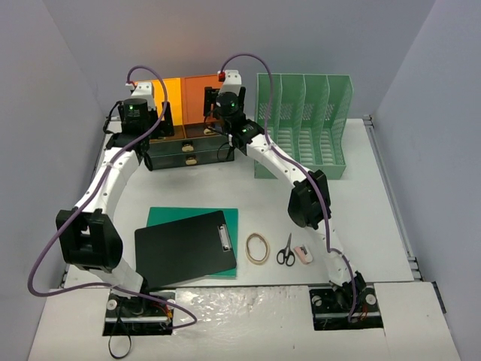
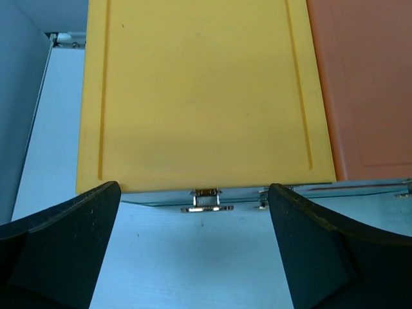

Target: Organize the desk

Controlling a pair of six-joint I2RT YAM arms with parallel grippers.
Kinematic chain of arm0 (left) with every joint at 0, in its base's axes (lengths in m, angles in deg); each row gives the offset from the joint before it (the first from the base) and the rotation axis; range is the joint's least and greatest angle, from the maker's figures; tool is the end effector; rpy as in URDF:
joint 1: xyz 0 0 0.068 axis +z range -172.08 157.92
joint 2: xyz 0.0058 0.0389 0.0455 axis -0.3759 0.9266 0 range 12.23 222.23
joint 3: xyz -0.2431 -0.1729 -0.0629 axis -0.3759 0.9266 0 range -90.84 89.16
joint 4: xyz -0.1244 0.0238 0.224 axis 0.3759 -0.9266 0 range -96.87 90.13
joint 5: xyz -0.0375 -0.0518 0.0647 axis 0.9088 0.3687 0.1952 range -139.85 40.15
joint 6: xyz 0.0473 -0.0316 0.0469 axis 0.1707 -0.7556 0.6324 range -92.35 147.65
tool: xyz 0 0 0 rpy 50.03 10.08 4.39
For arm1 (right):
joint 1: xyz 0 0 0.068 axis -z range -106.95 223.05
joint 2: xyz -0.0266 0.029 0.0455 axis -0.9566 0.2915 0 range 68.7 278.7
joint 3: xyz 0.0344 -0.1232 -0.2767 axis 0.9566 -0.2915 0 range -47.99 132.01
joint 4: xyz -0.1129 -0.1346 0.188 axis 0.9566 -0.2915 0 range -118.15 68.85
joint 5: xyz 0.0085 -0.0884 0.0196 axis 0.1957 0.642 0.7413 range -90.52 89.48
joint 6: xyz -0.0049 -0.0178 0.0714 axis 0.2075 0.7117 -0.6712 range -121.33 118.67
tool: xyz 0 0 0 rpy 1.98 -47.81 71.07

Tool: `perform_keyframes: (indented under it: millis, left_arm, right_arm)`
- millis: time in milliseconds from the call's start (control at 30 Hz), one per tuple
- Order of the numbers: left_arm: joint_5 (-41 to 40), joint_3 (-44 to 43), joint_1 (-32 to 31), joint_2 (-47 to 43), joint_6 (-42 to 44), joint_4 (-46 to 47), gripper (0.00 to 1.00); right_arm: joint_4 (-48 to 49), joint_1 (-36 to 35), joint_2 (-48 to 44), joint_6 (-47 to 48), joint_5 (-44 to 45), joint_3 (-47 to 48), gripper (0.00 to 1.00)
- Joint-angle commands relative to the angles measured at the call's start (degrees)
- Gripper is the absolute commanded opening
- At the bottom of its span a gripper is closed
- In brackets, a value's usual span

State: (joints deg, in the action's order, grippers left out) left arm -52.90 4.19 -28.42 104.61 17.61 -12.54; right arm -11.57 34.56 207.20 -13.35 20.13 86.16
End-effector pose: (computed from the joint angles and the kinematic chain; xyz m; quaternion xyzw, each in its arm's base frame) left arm 0.4039 -0.0416 0.3922 -0.0417 0.8184 -0.0600 0.5700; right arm 0.4972 0.3676 0.3639 -0.0230 0.6759 0.2008 0.7087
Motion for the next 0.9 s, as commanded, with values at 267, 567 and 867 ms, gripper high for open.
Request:
perform_keyframes:
  millis: [267,567,867]
  left_arm:
    - [0.06,5.15,-1.3,-5.82,-3.35,-15.2,0.97]
    - [-1.45,11.8,-1.68,-8.17,-2.08,-5.27,0.9]
    - [-6.93,24.32,-5.0,-13.99,1.63,14.11,0.9]
  right_arm:
    - [-2.29,0.27,-2.18,-1.7,-3.25,-2.86,0.71]
    - [-2.37,0.34,-2.18,-1.6,-3.41,-4.26,0.71]
    - [-3.09,0.43,-1.46,-1.62,-4.21,-3.81,0.71]
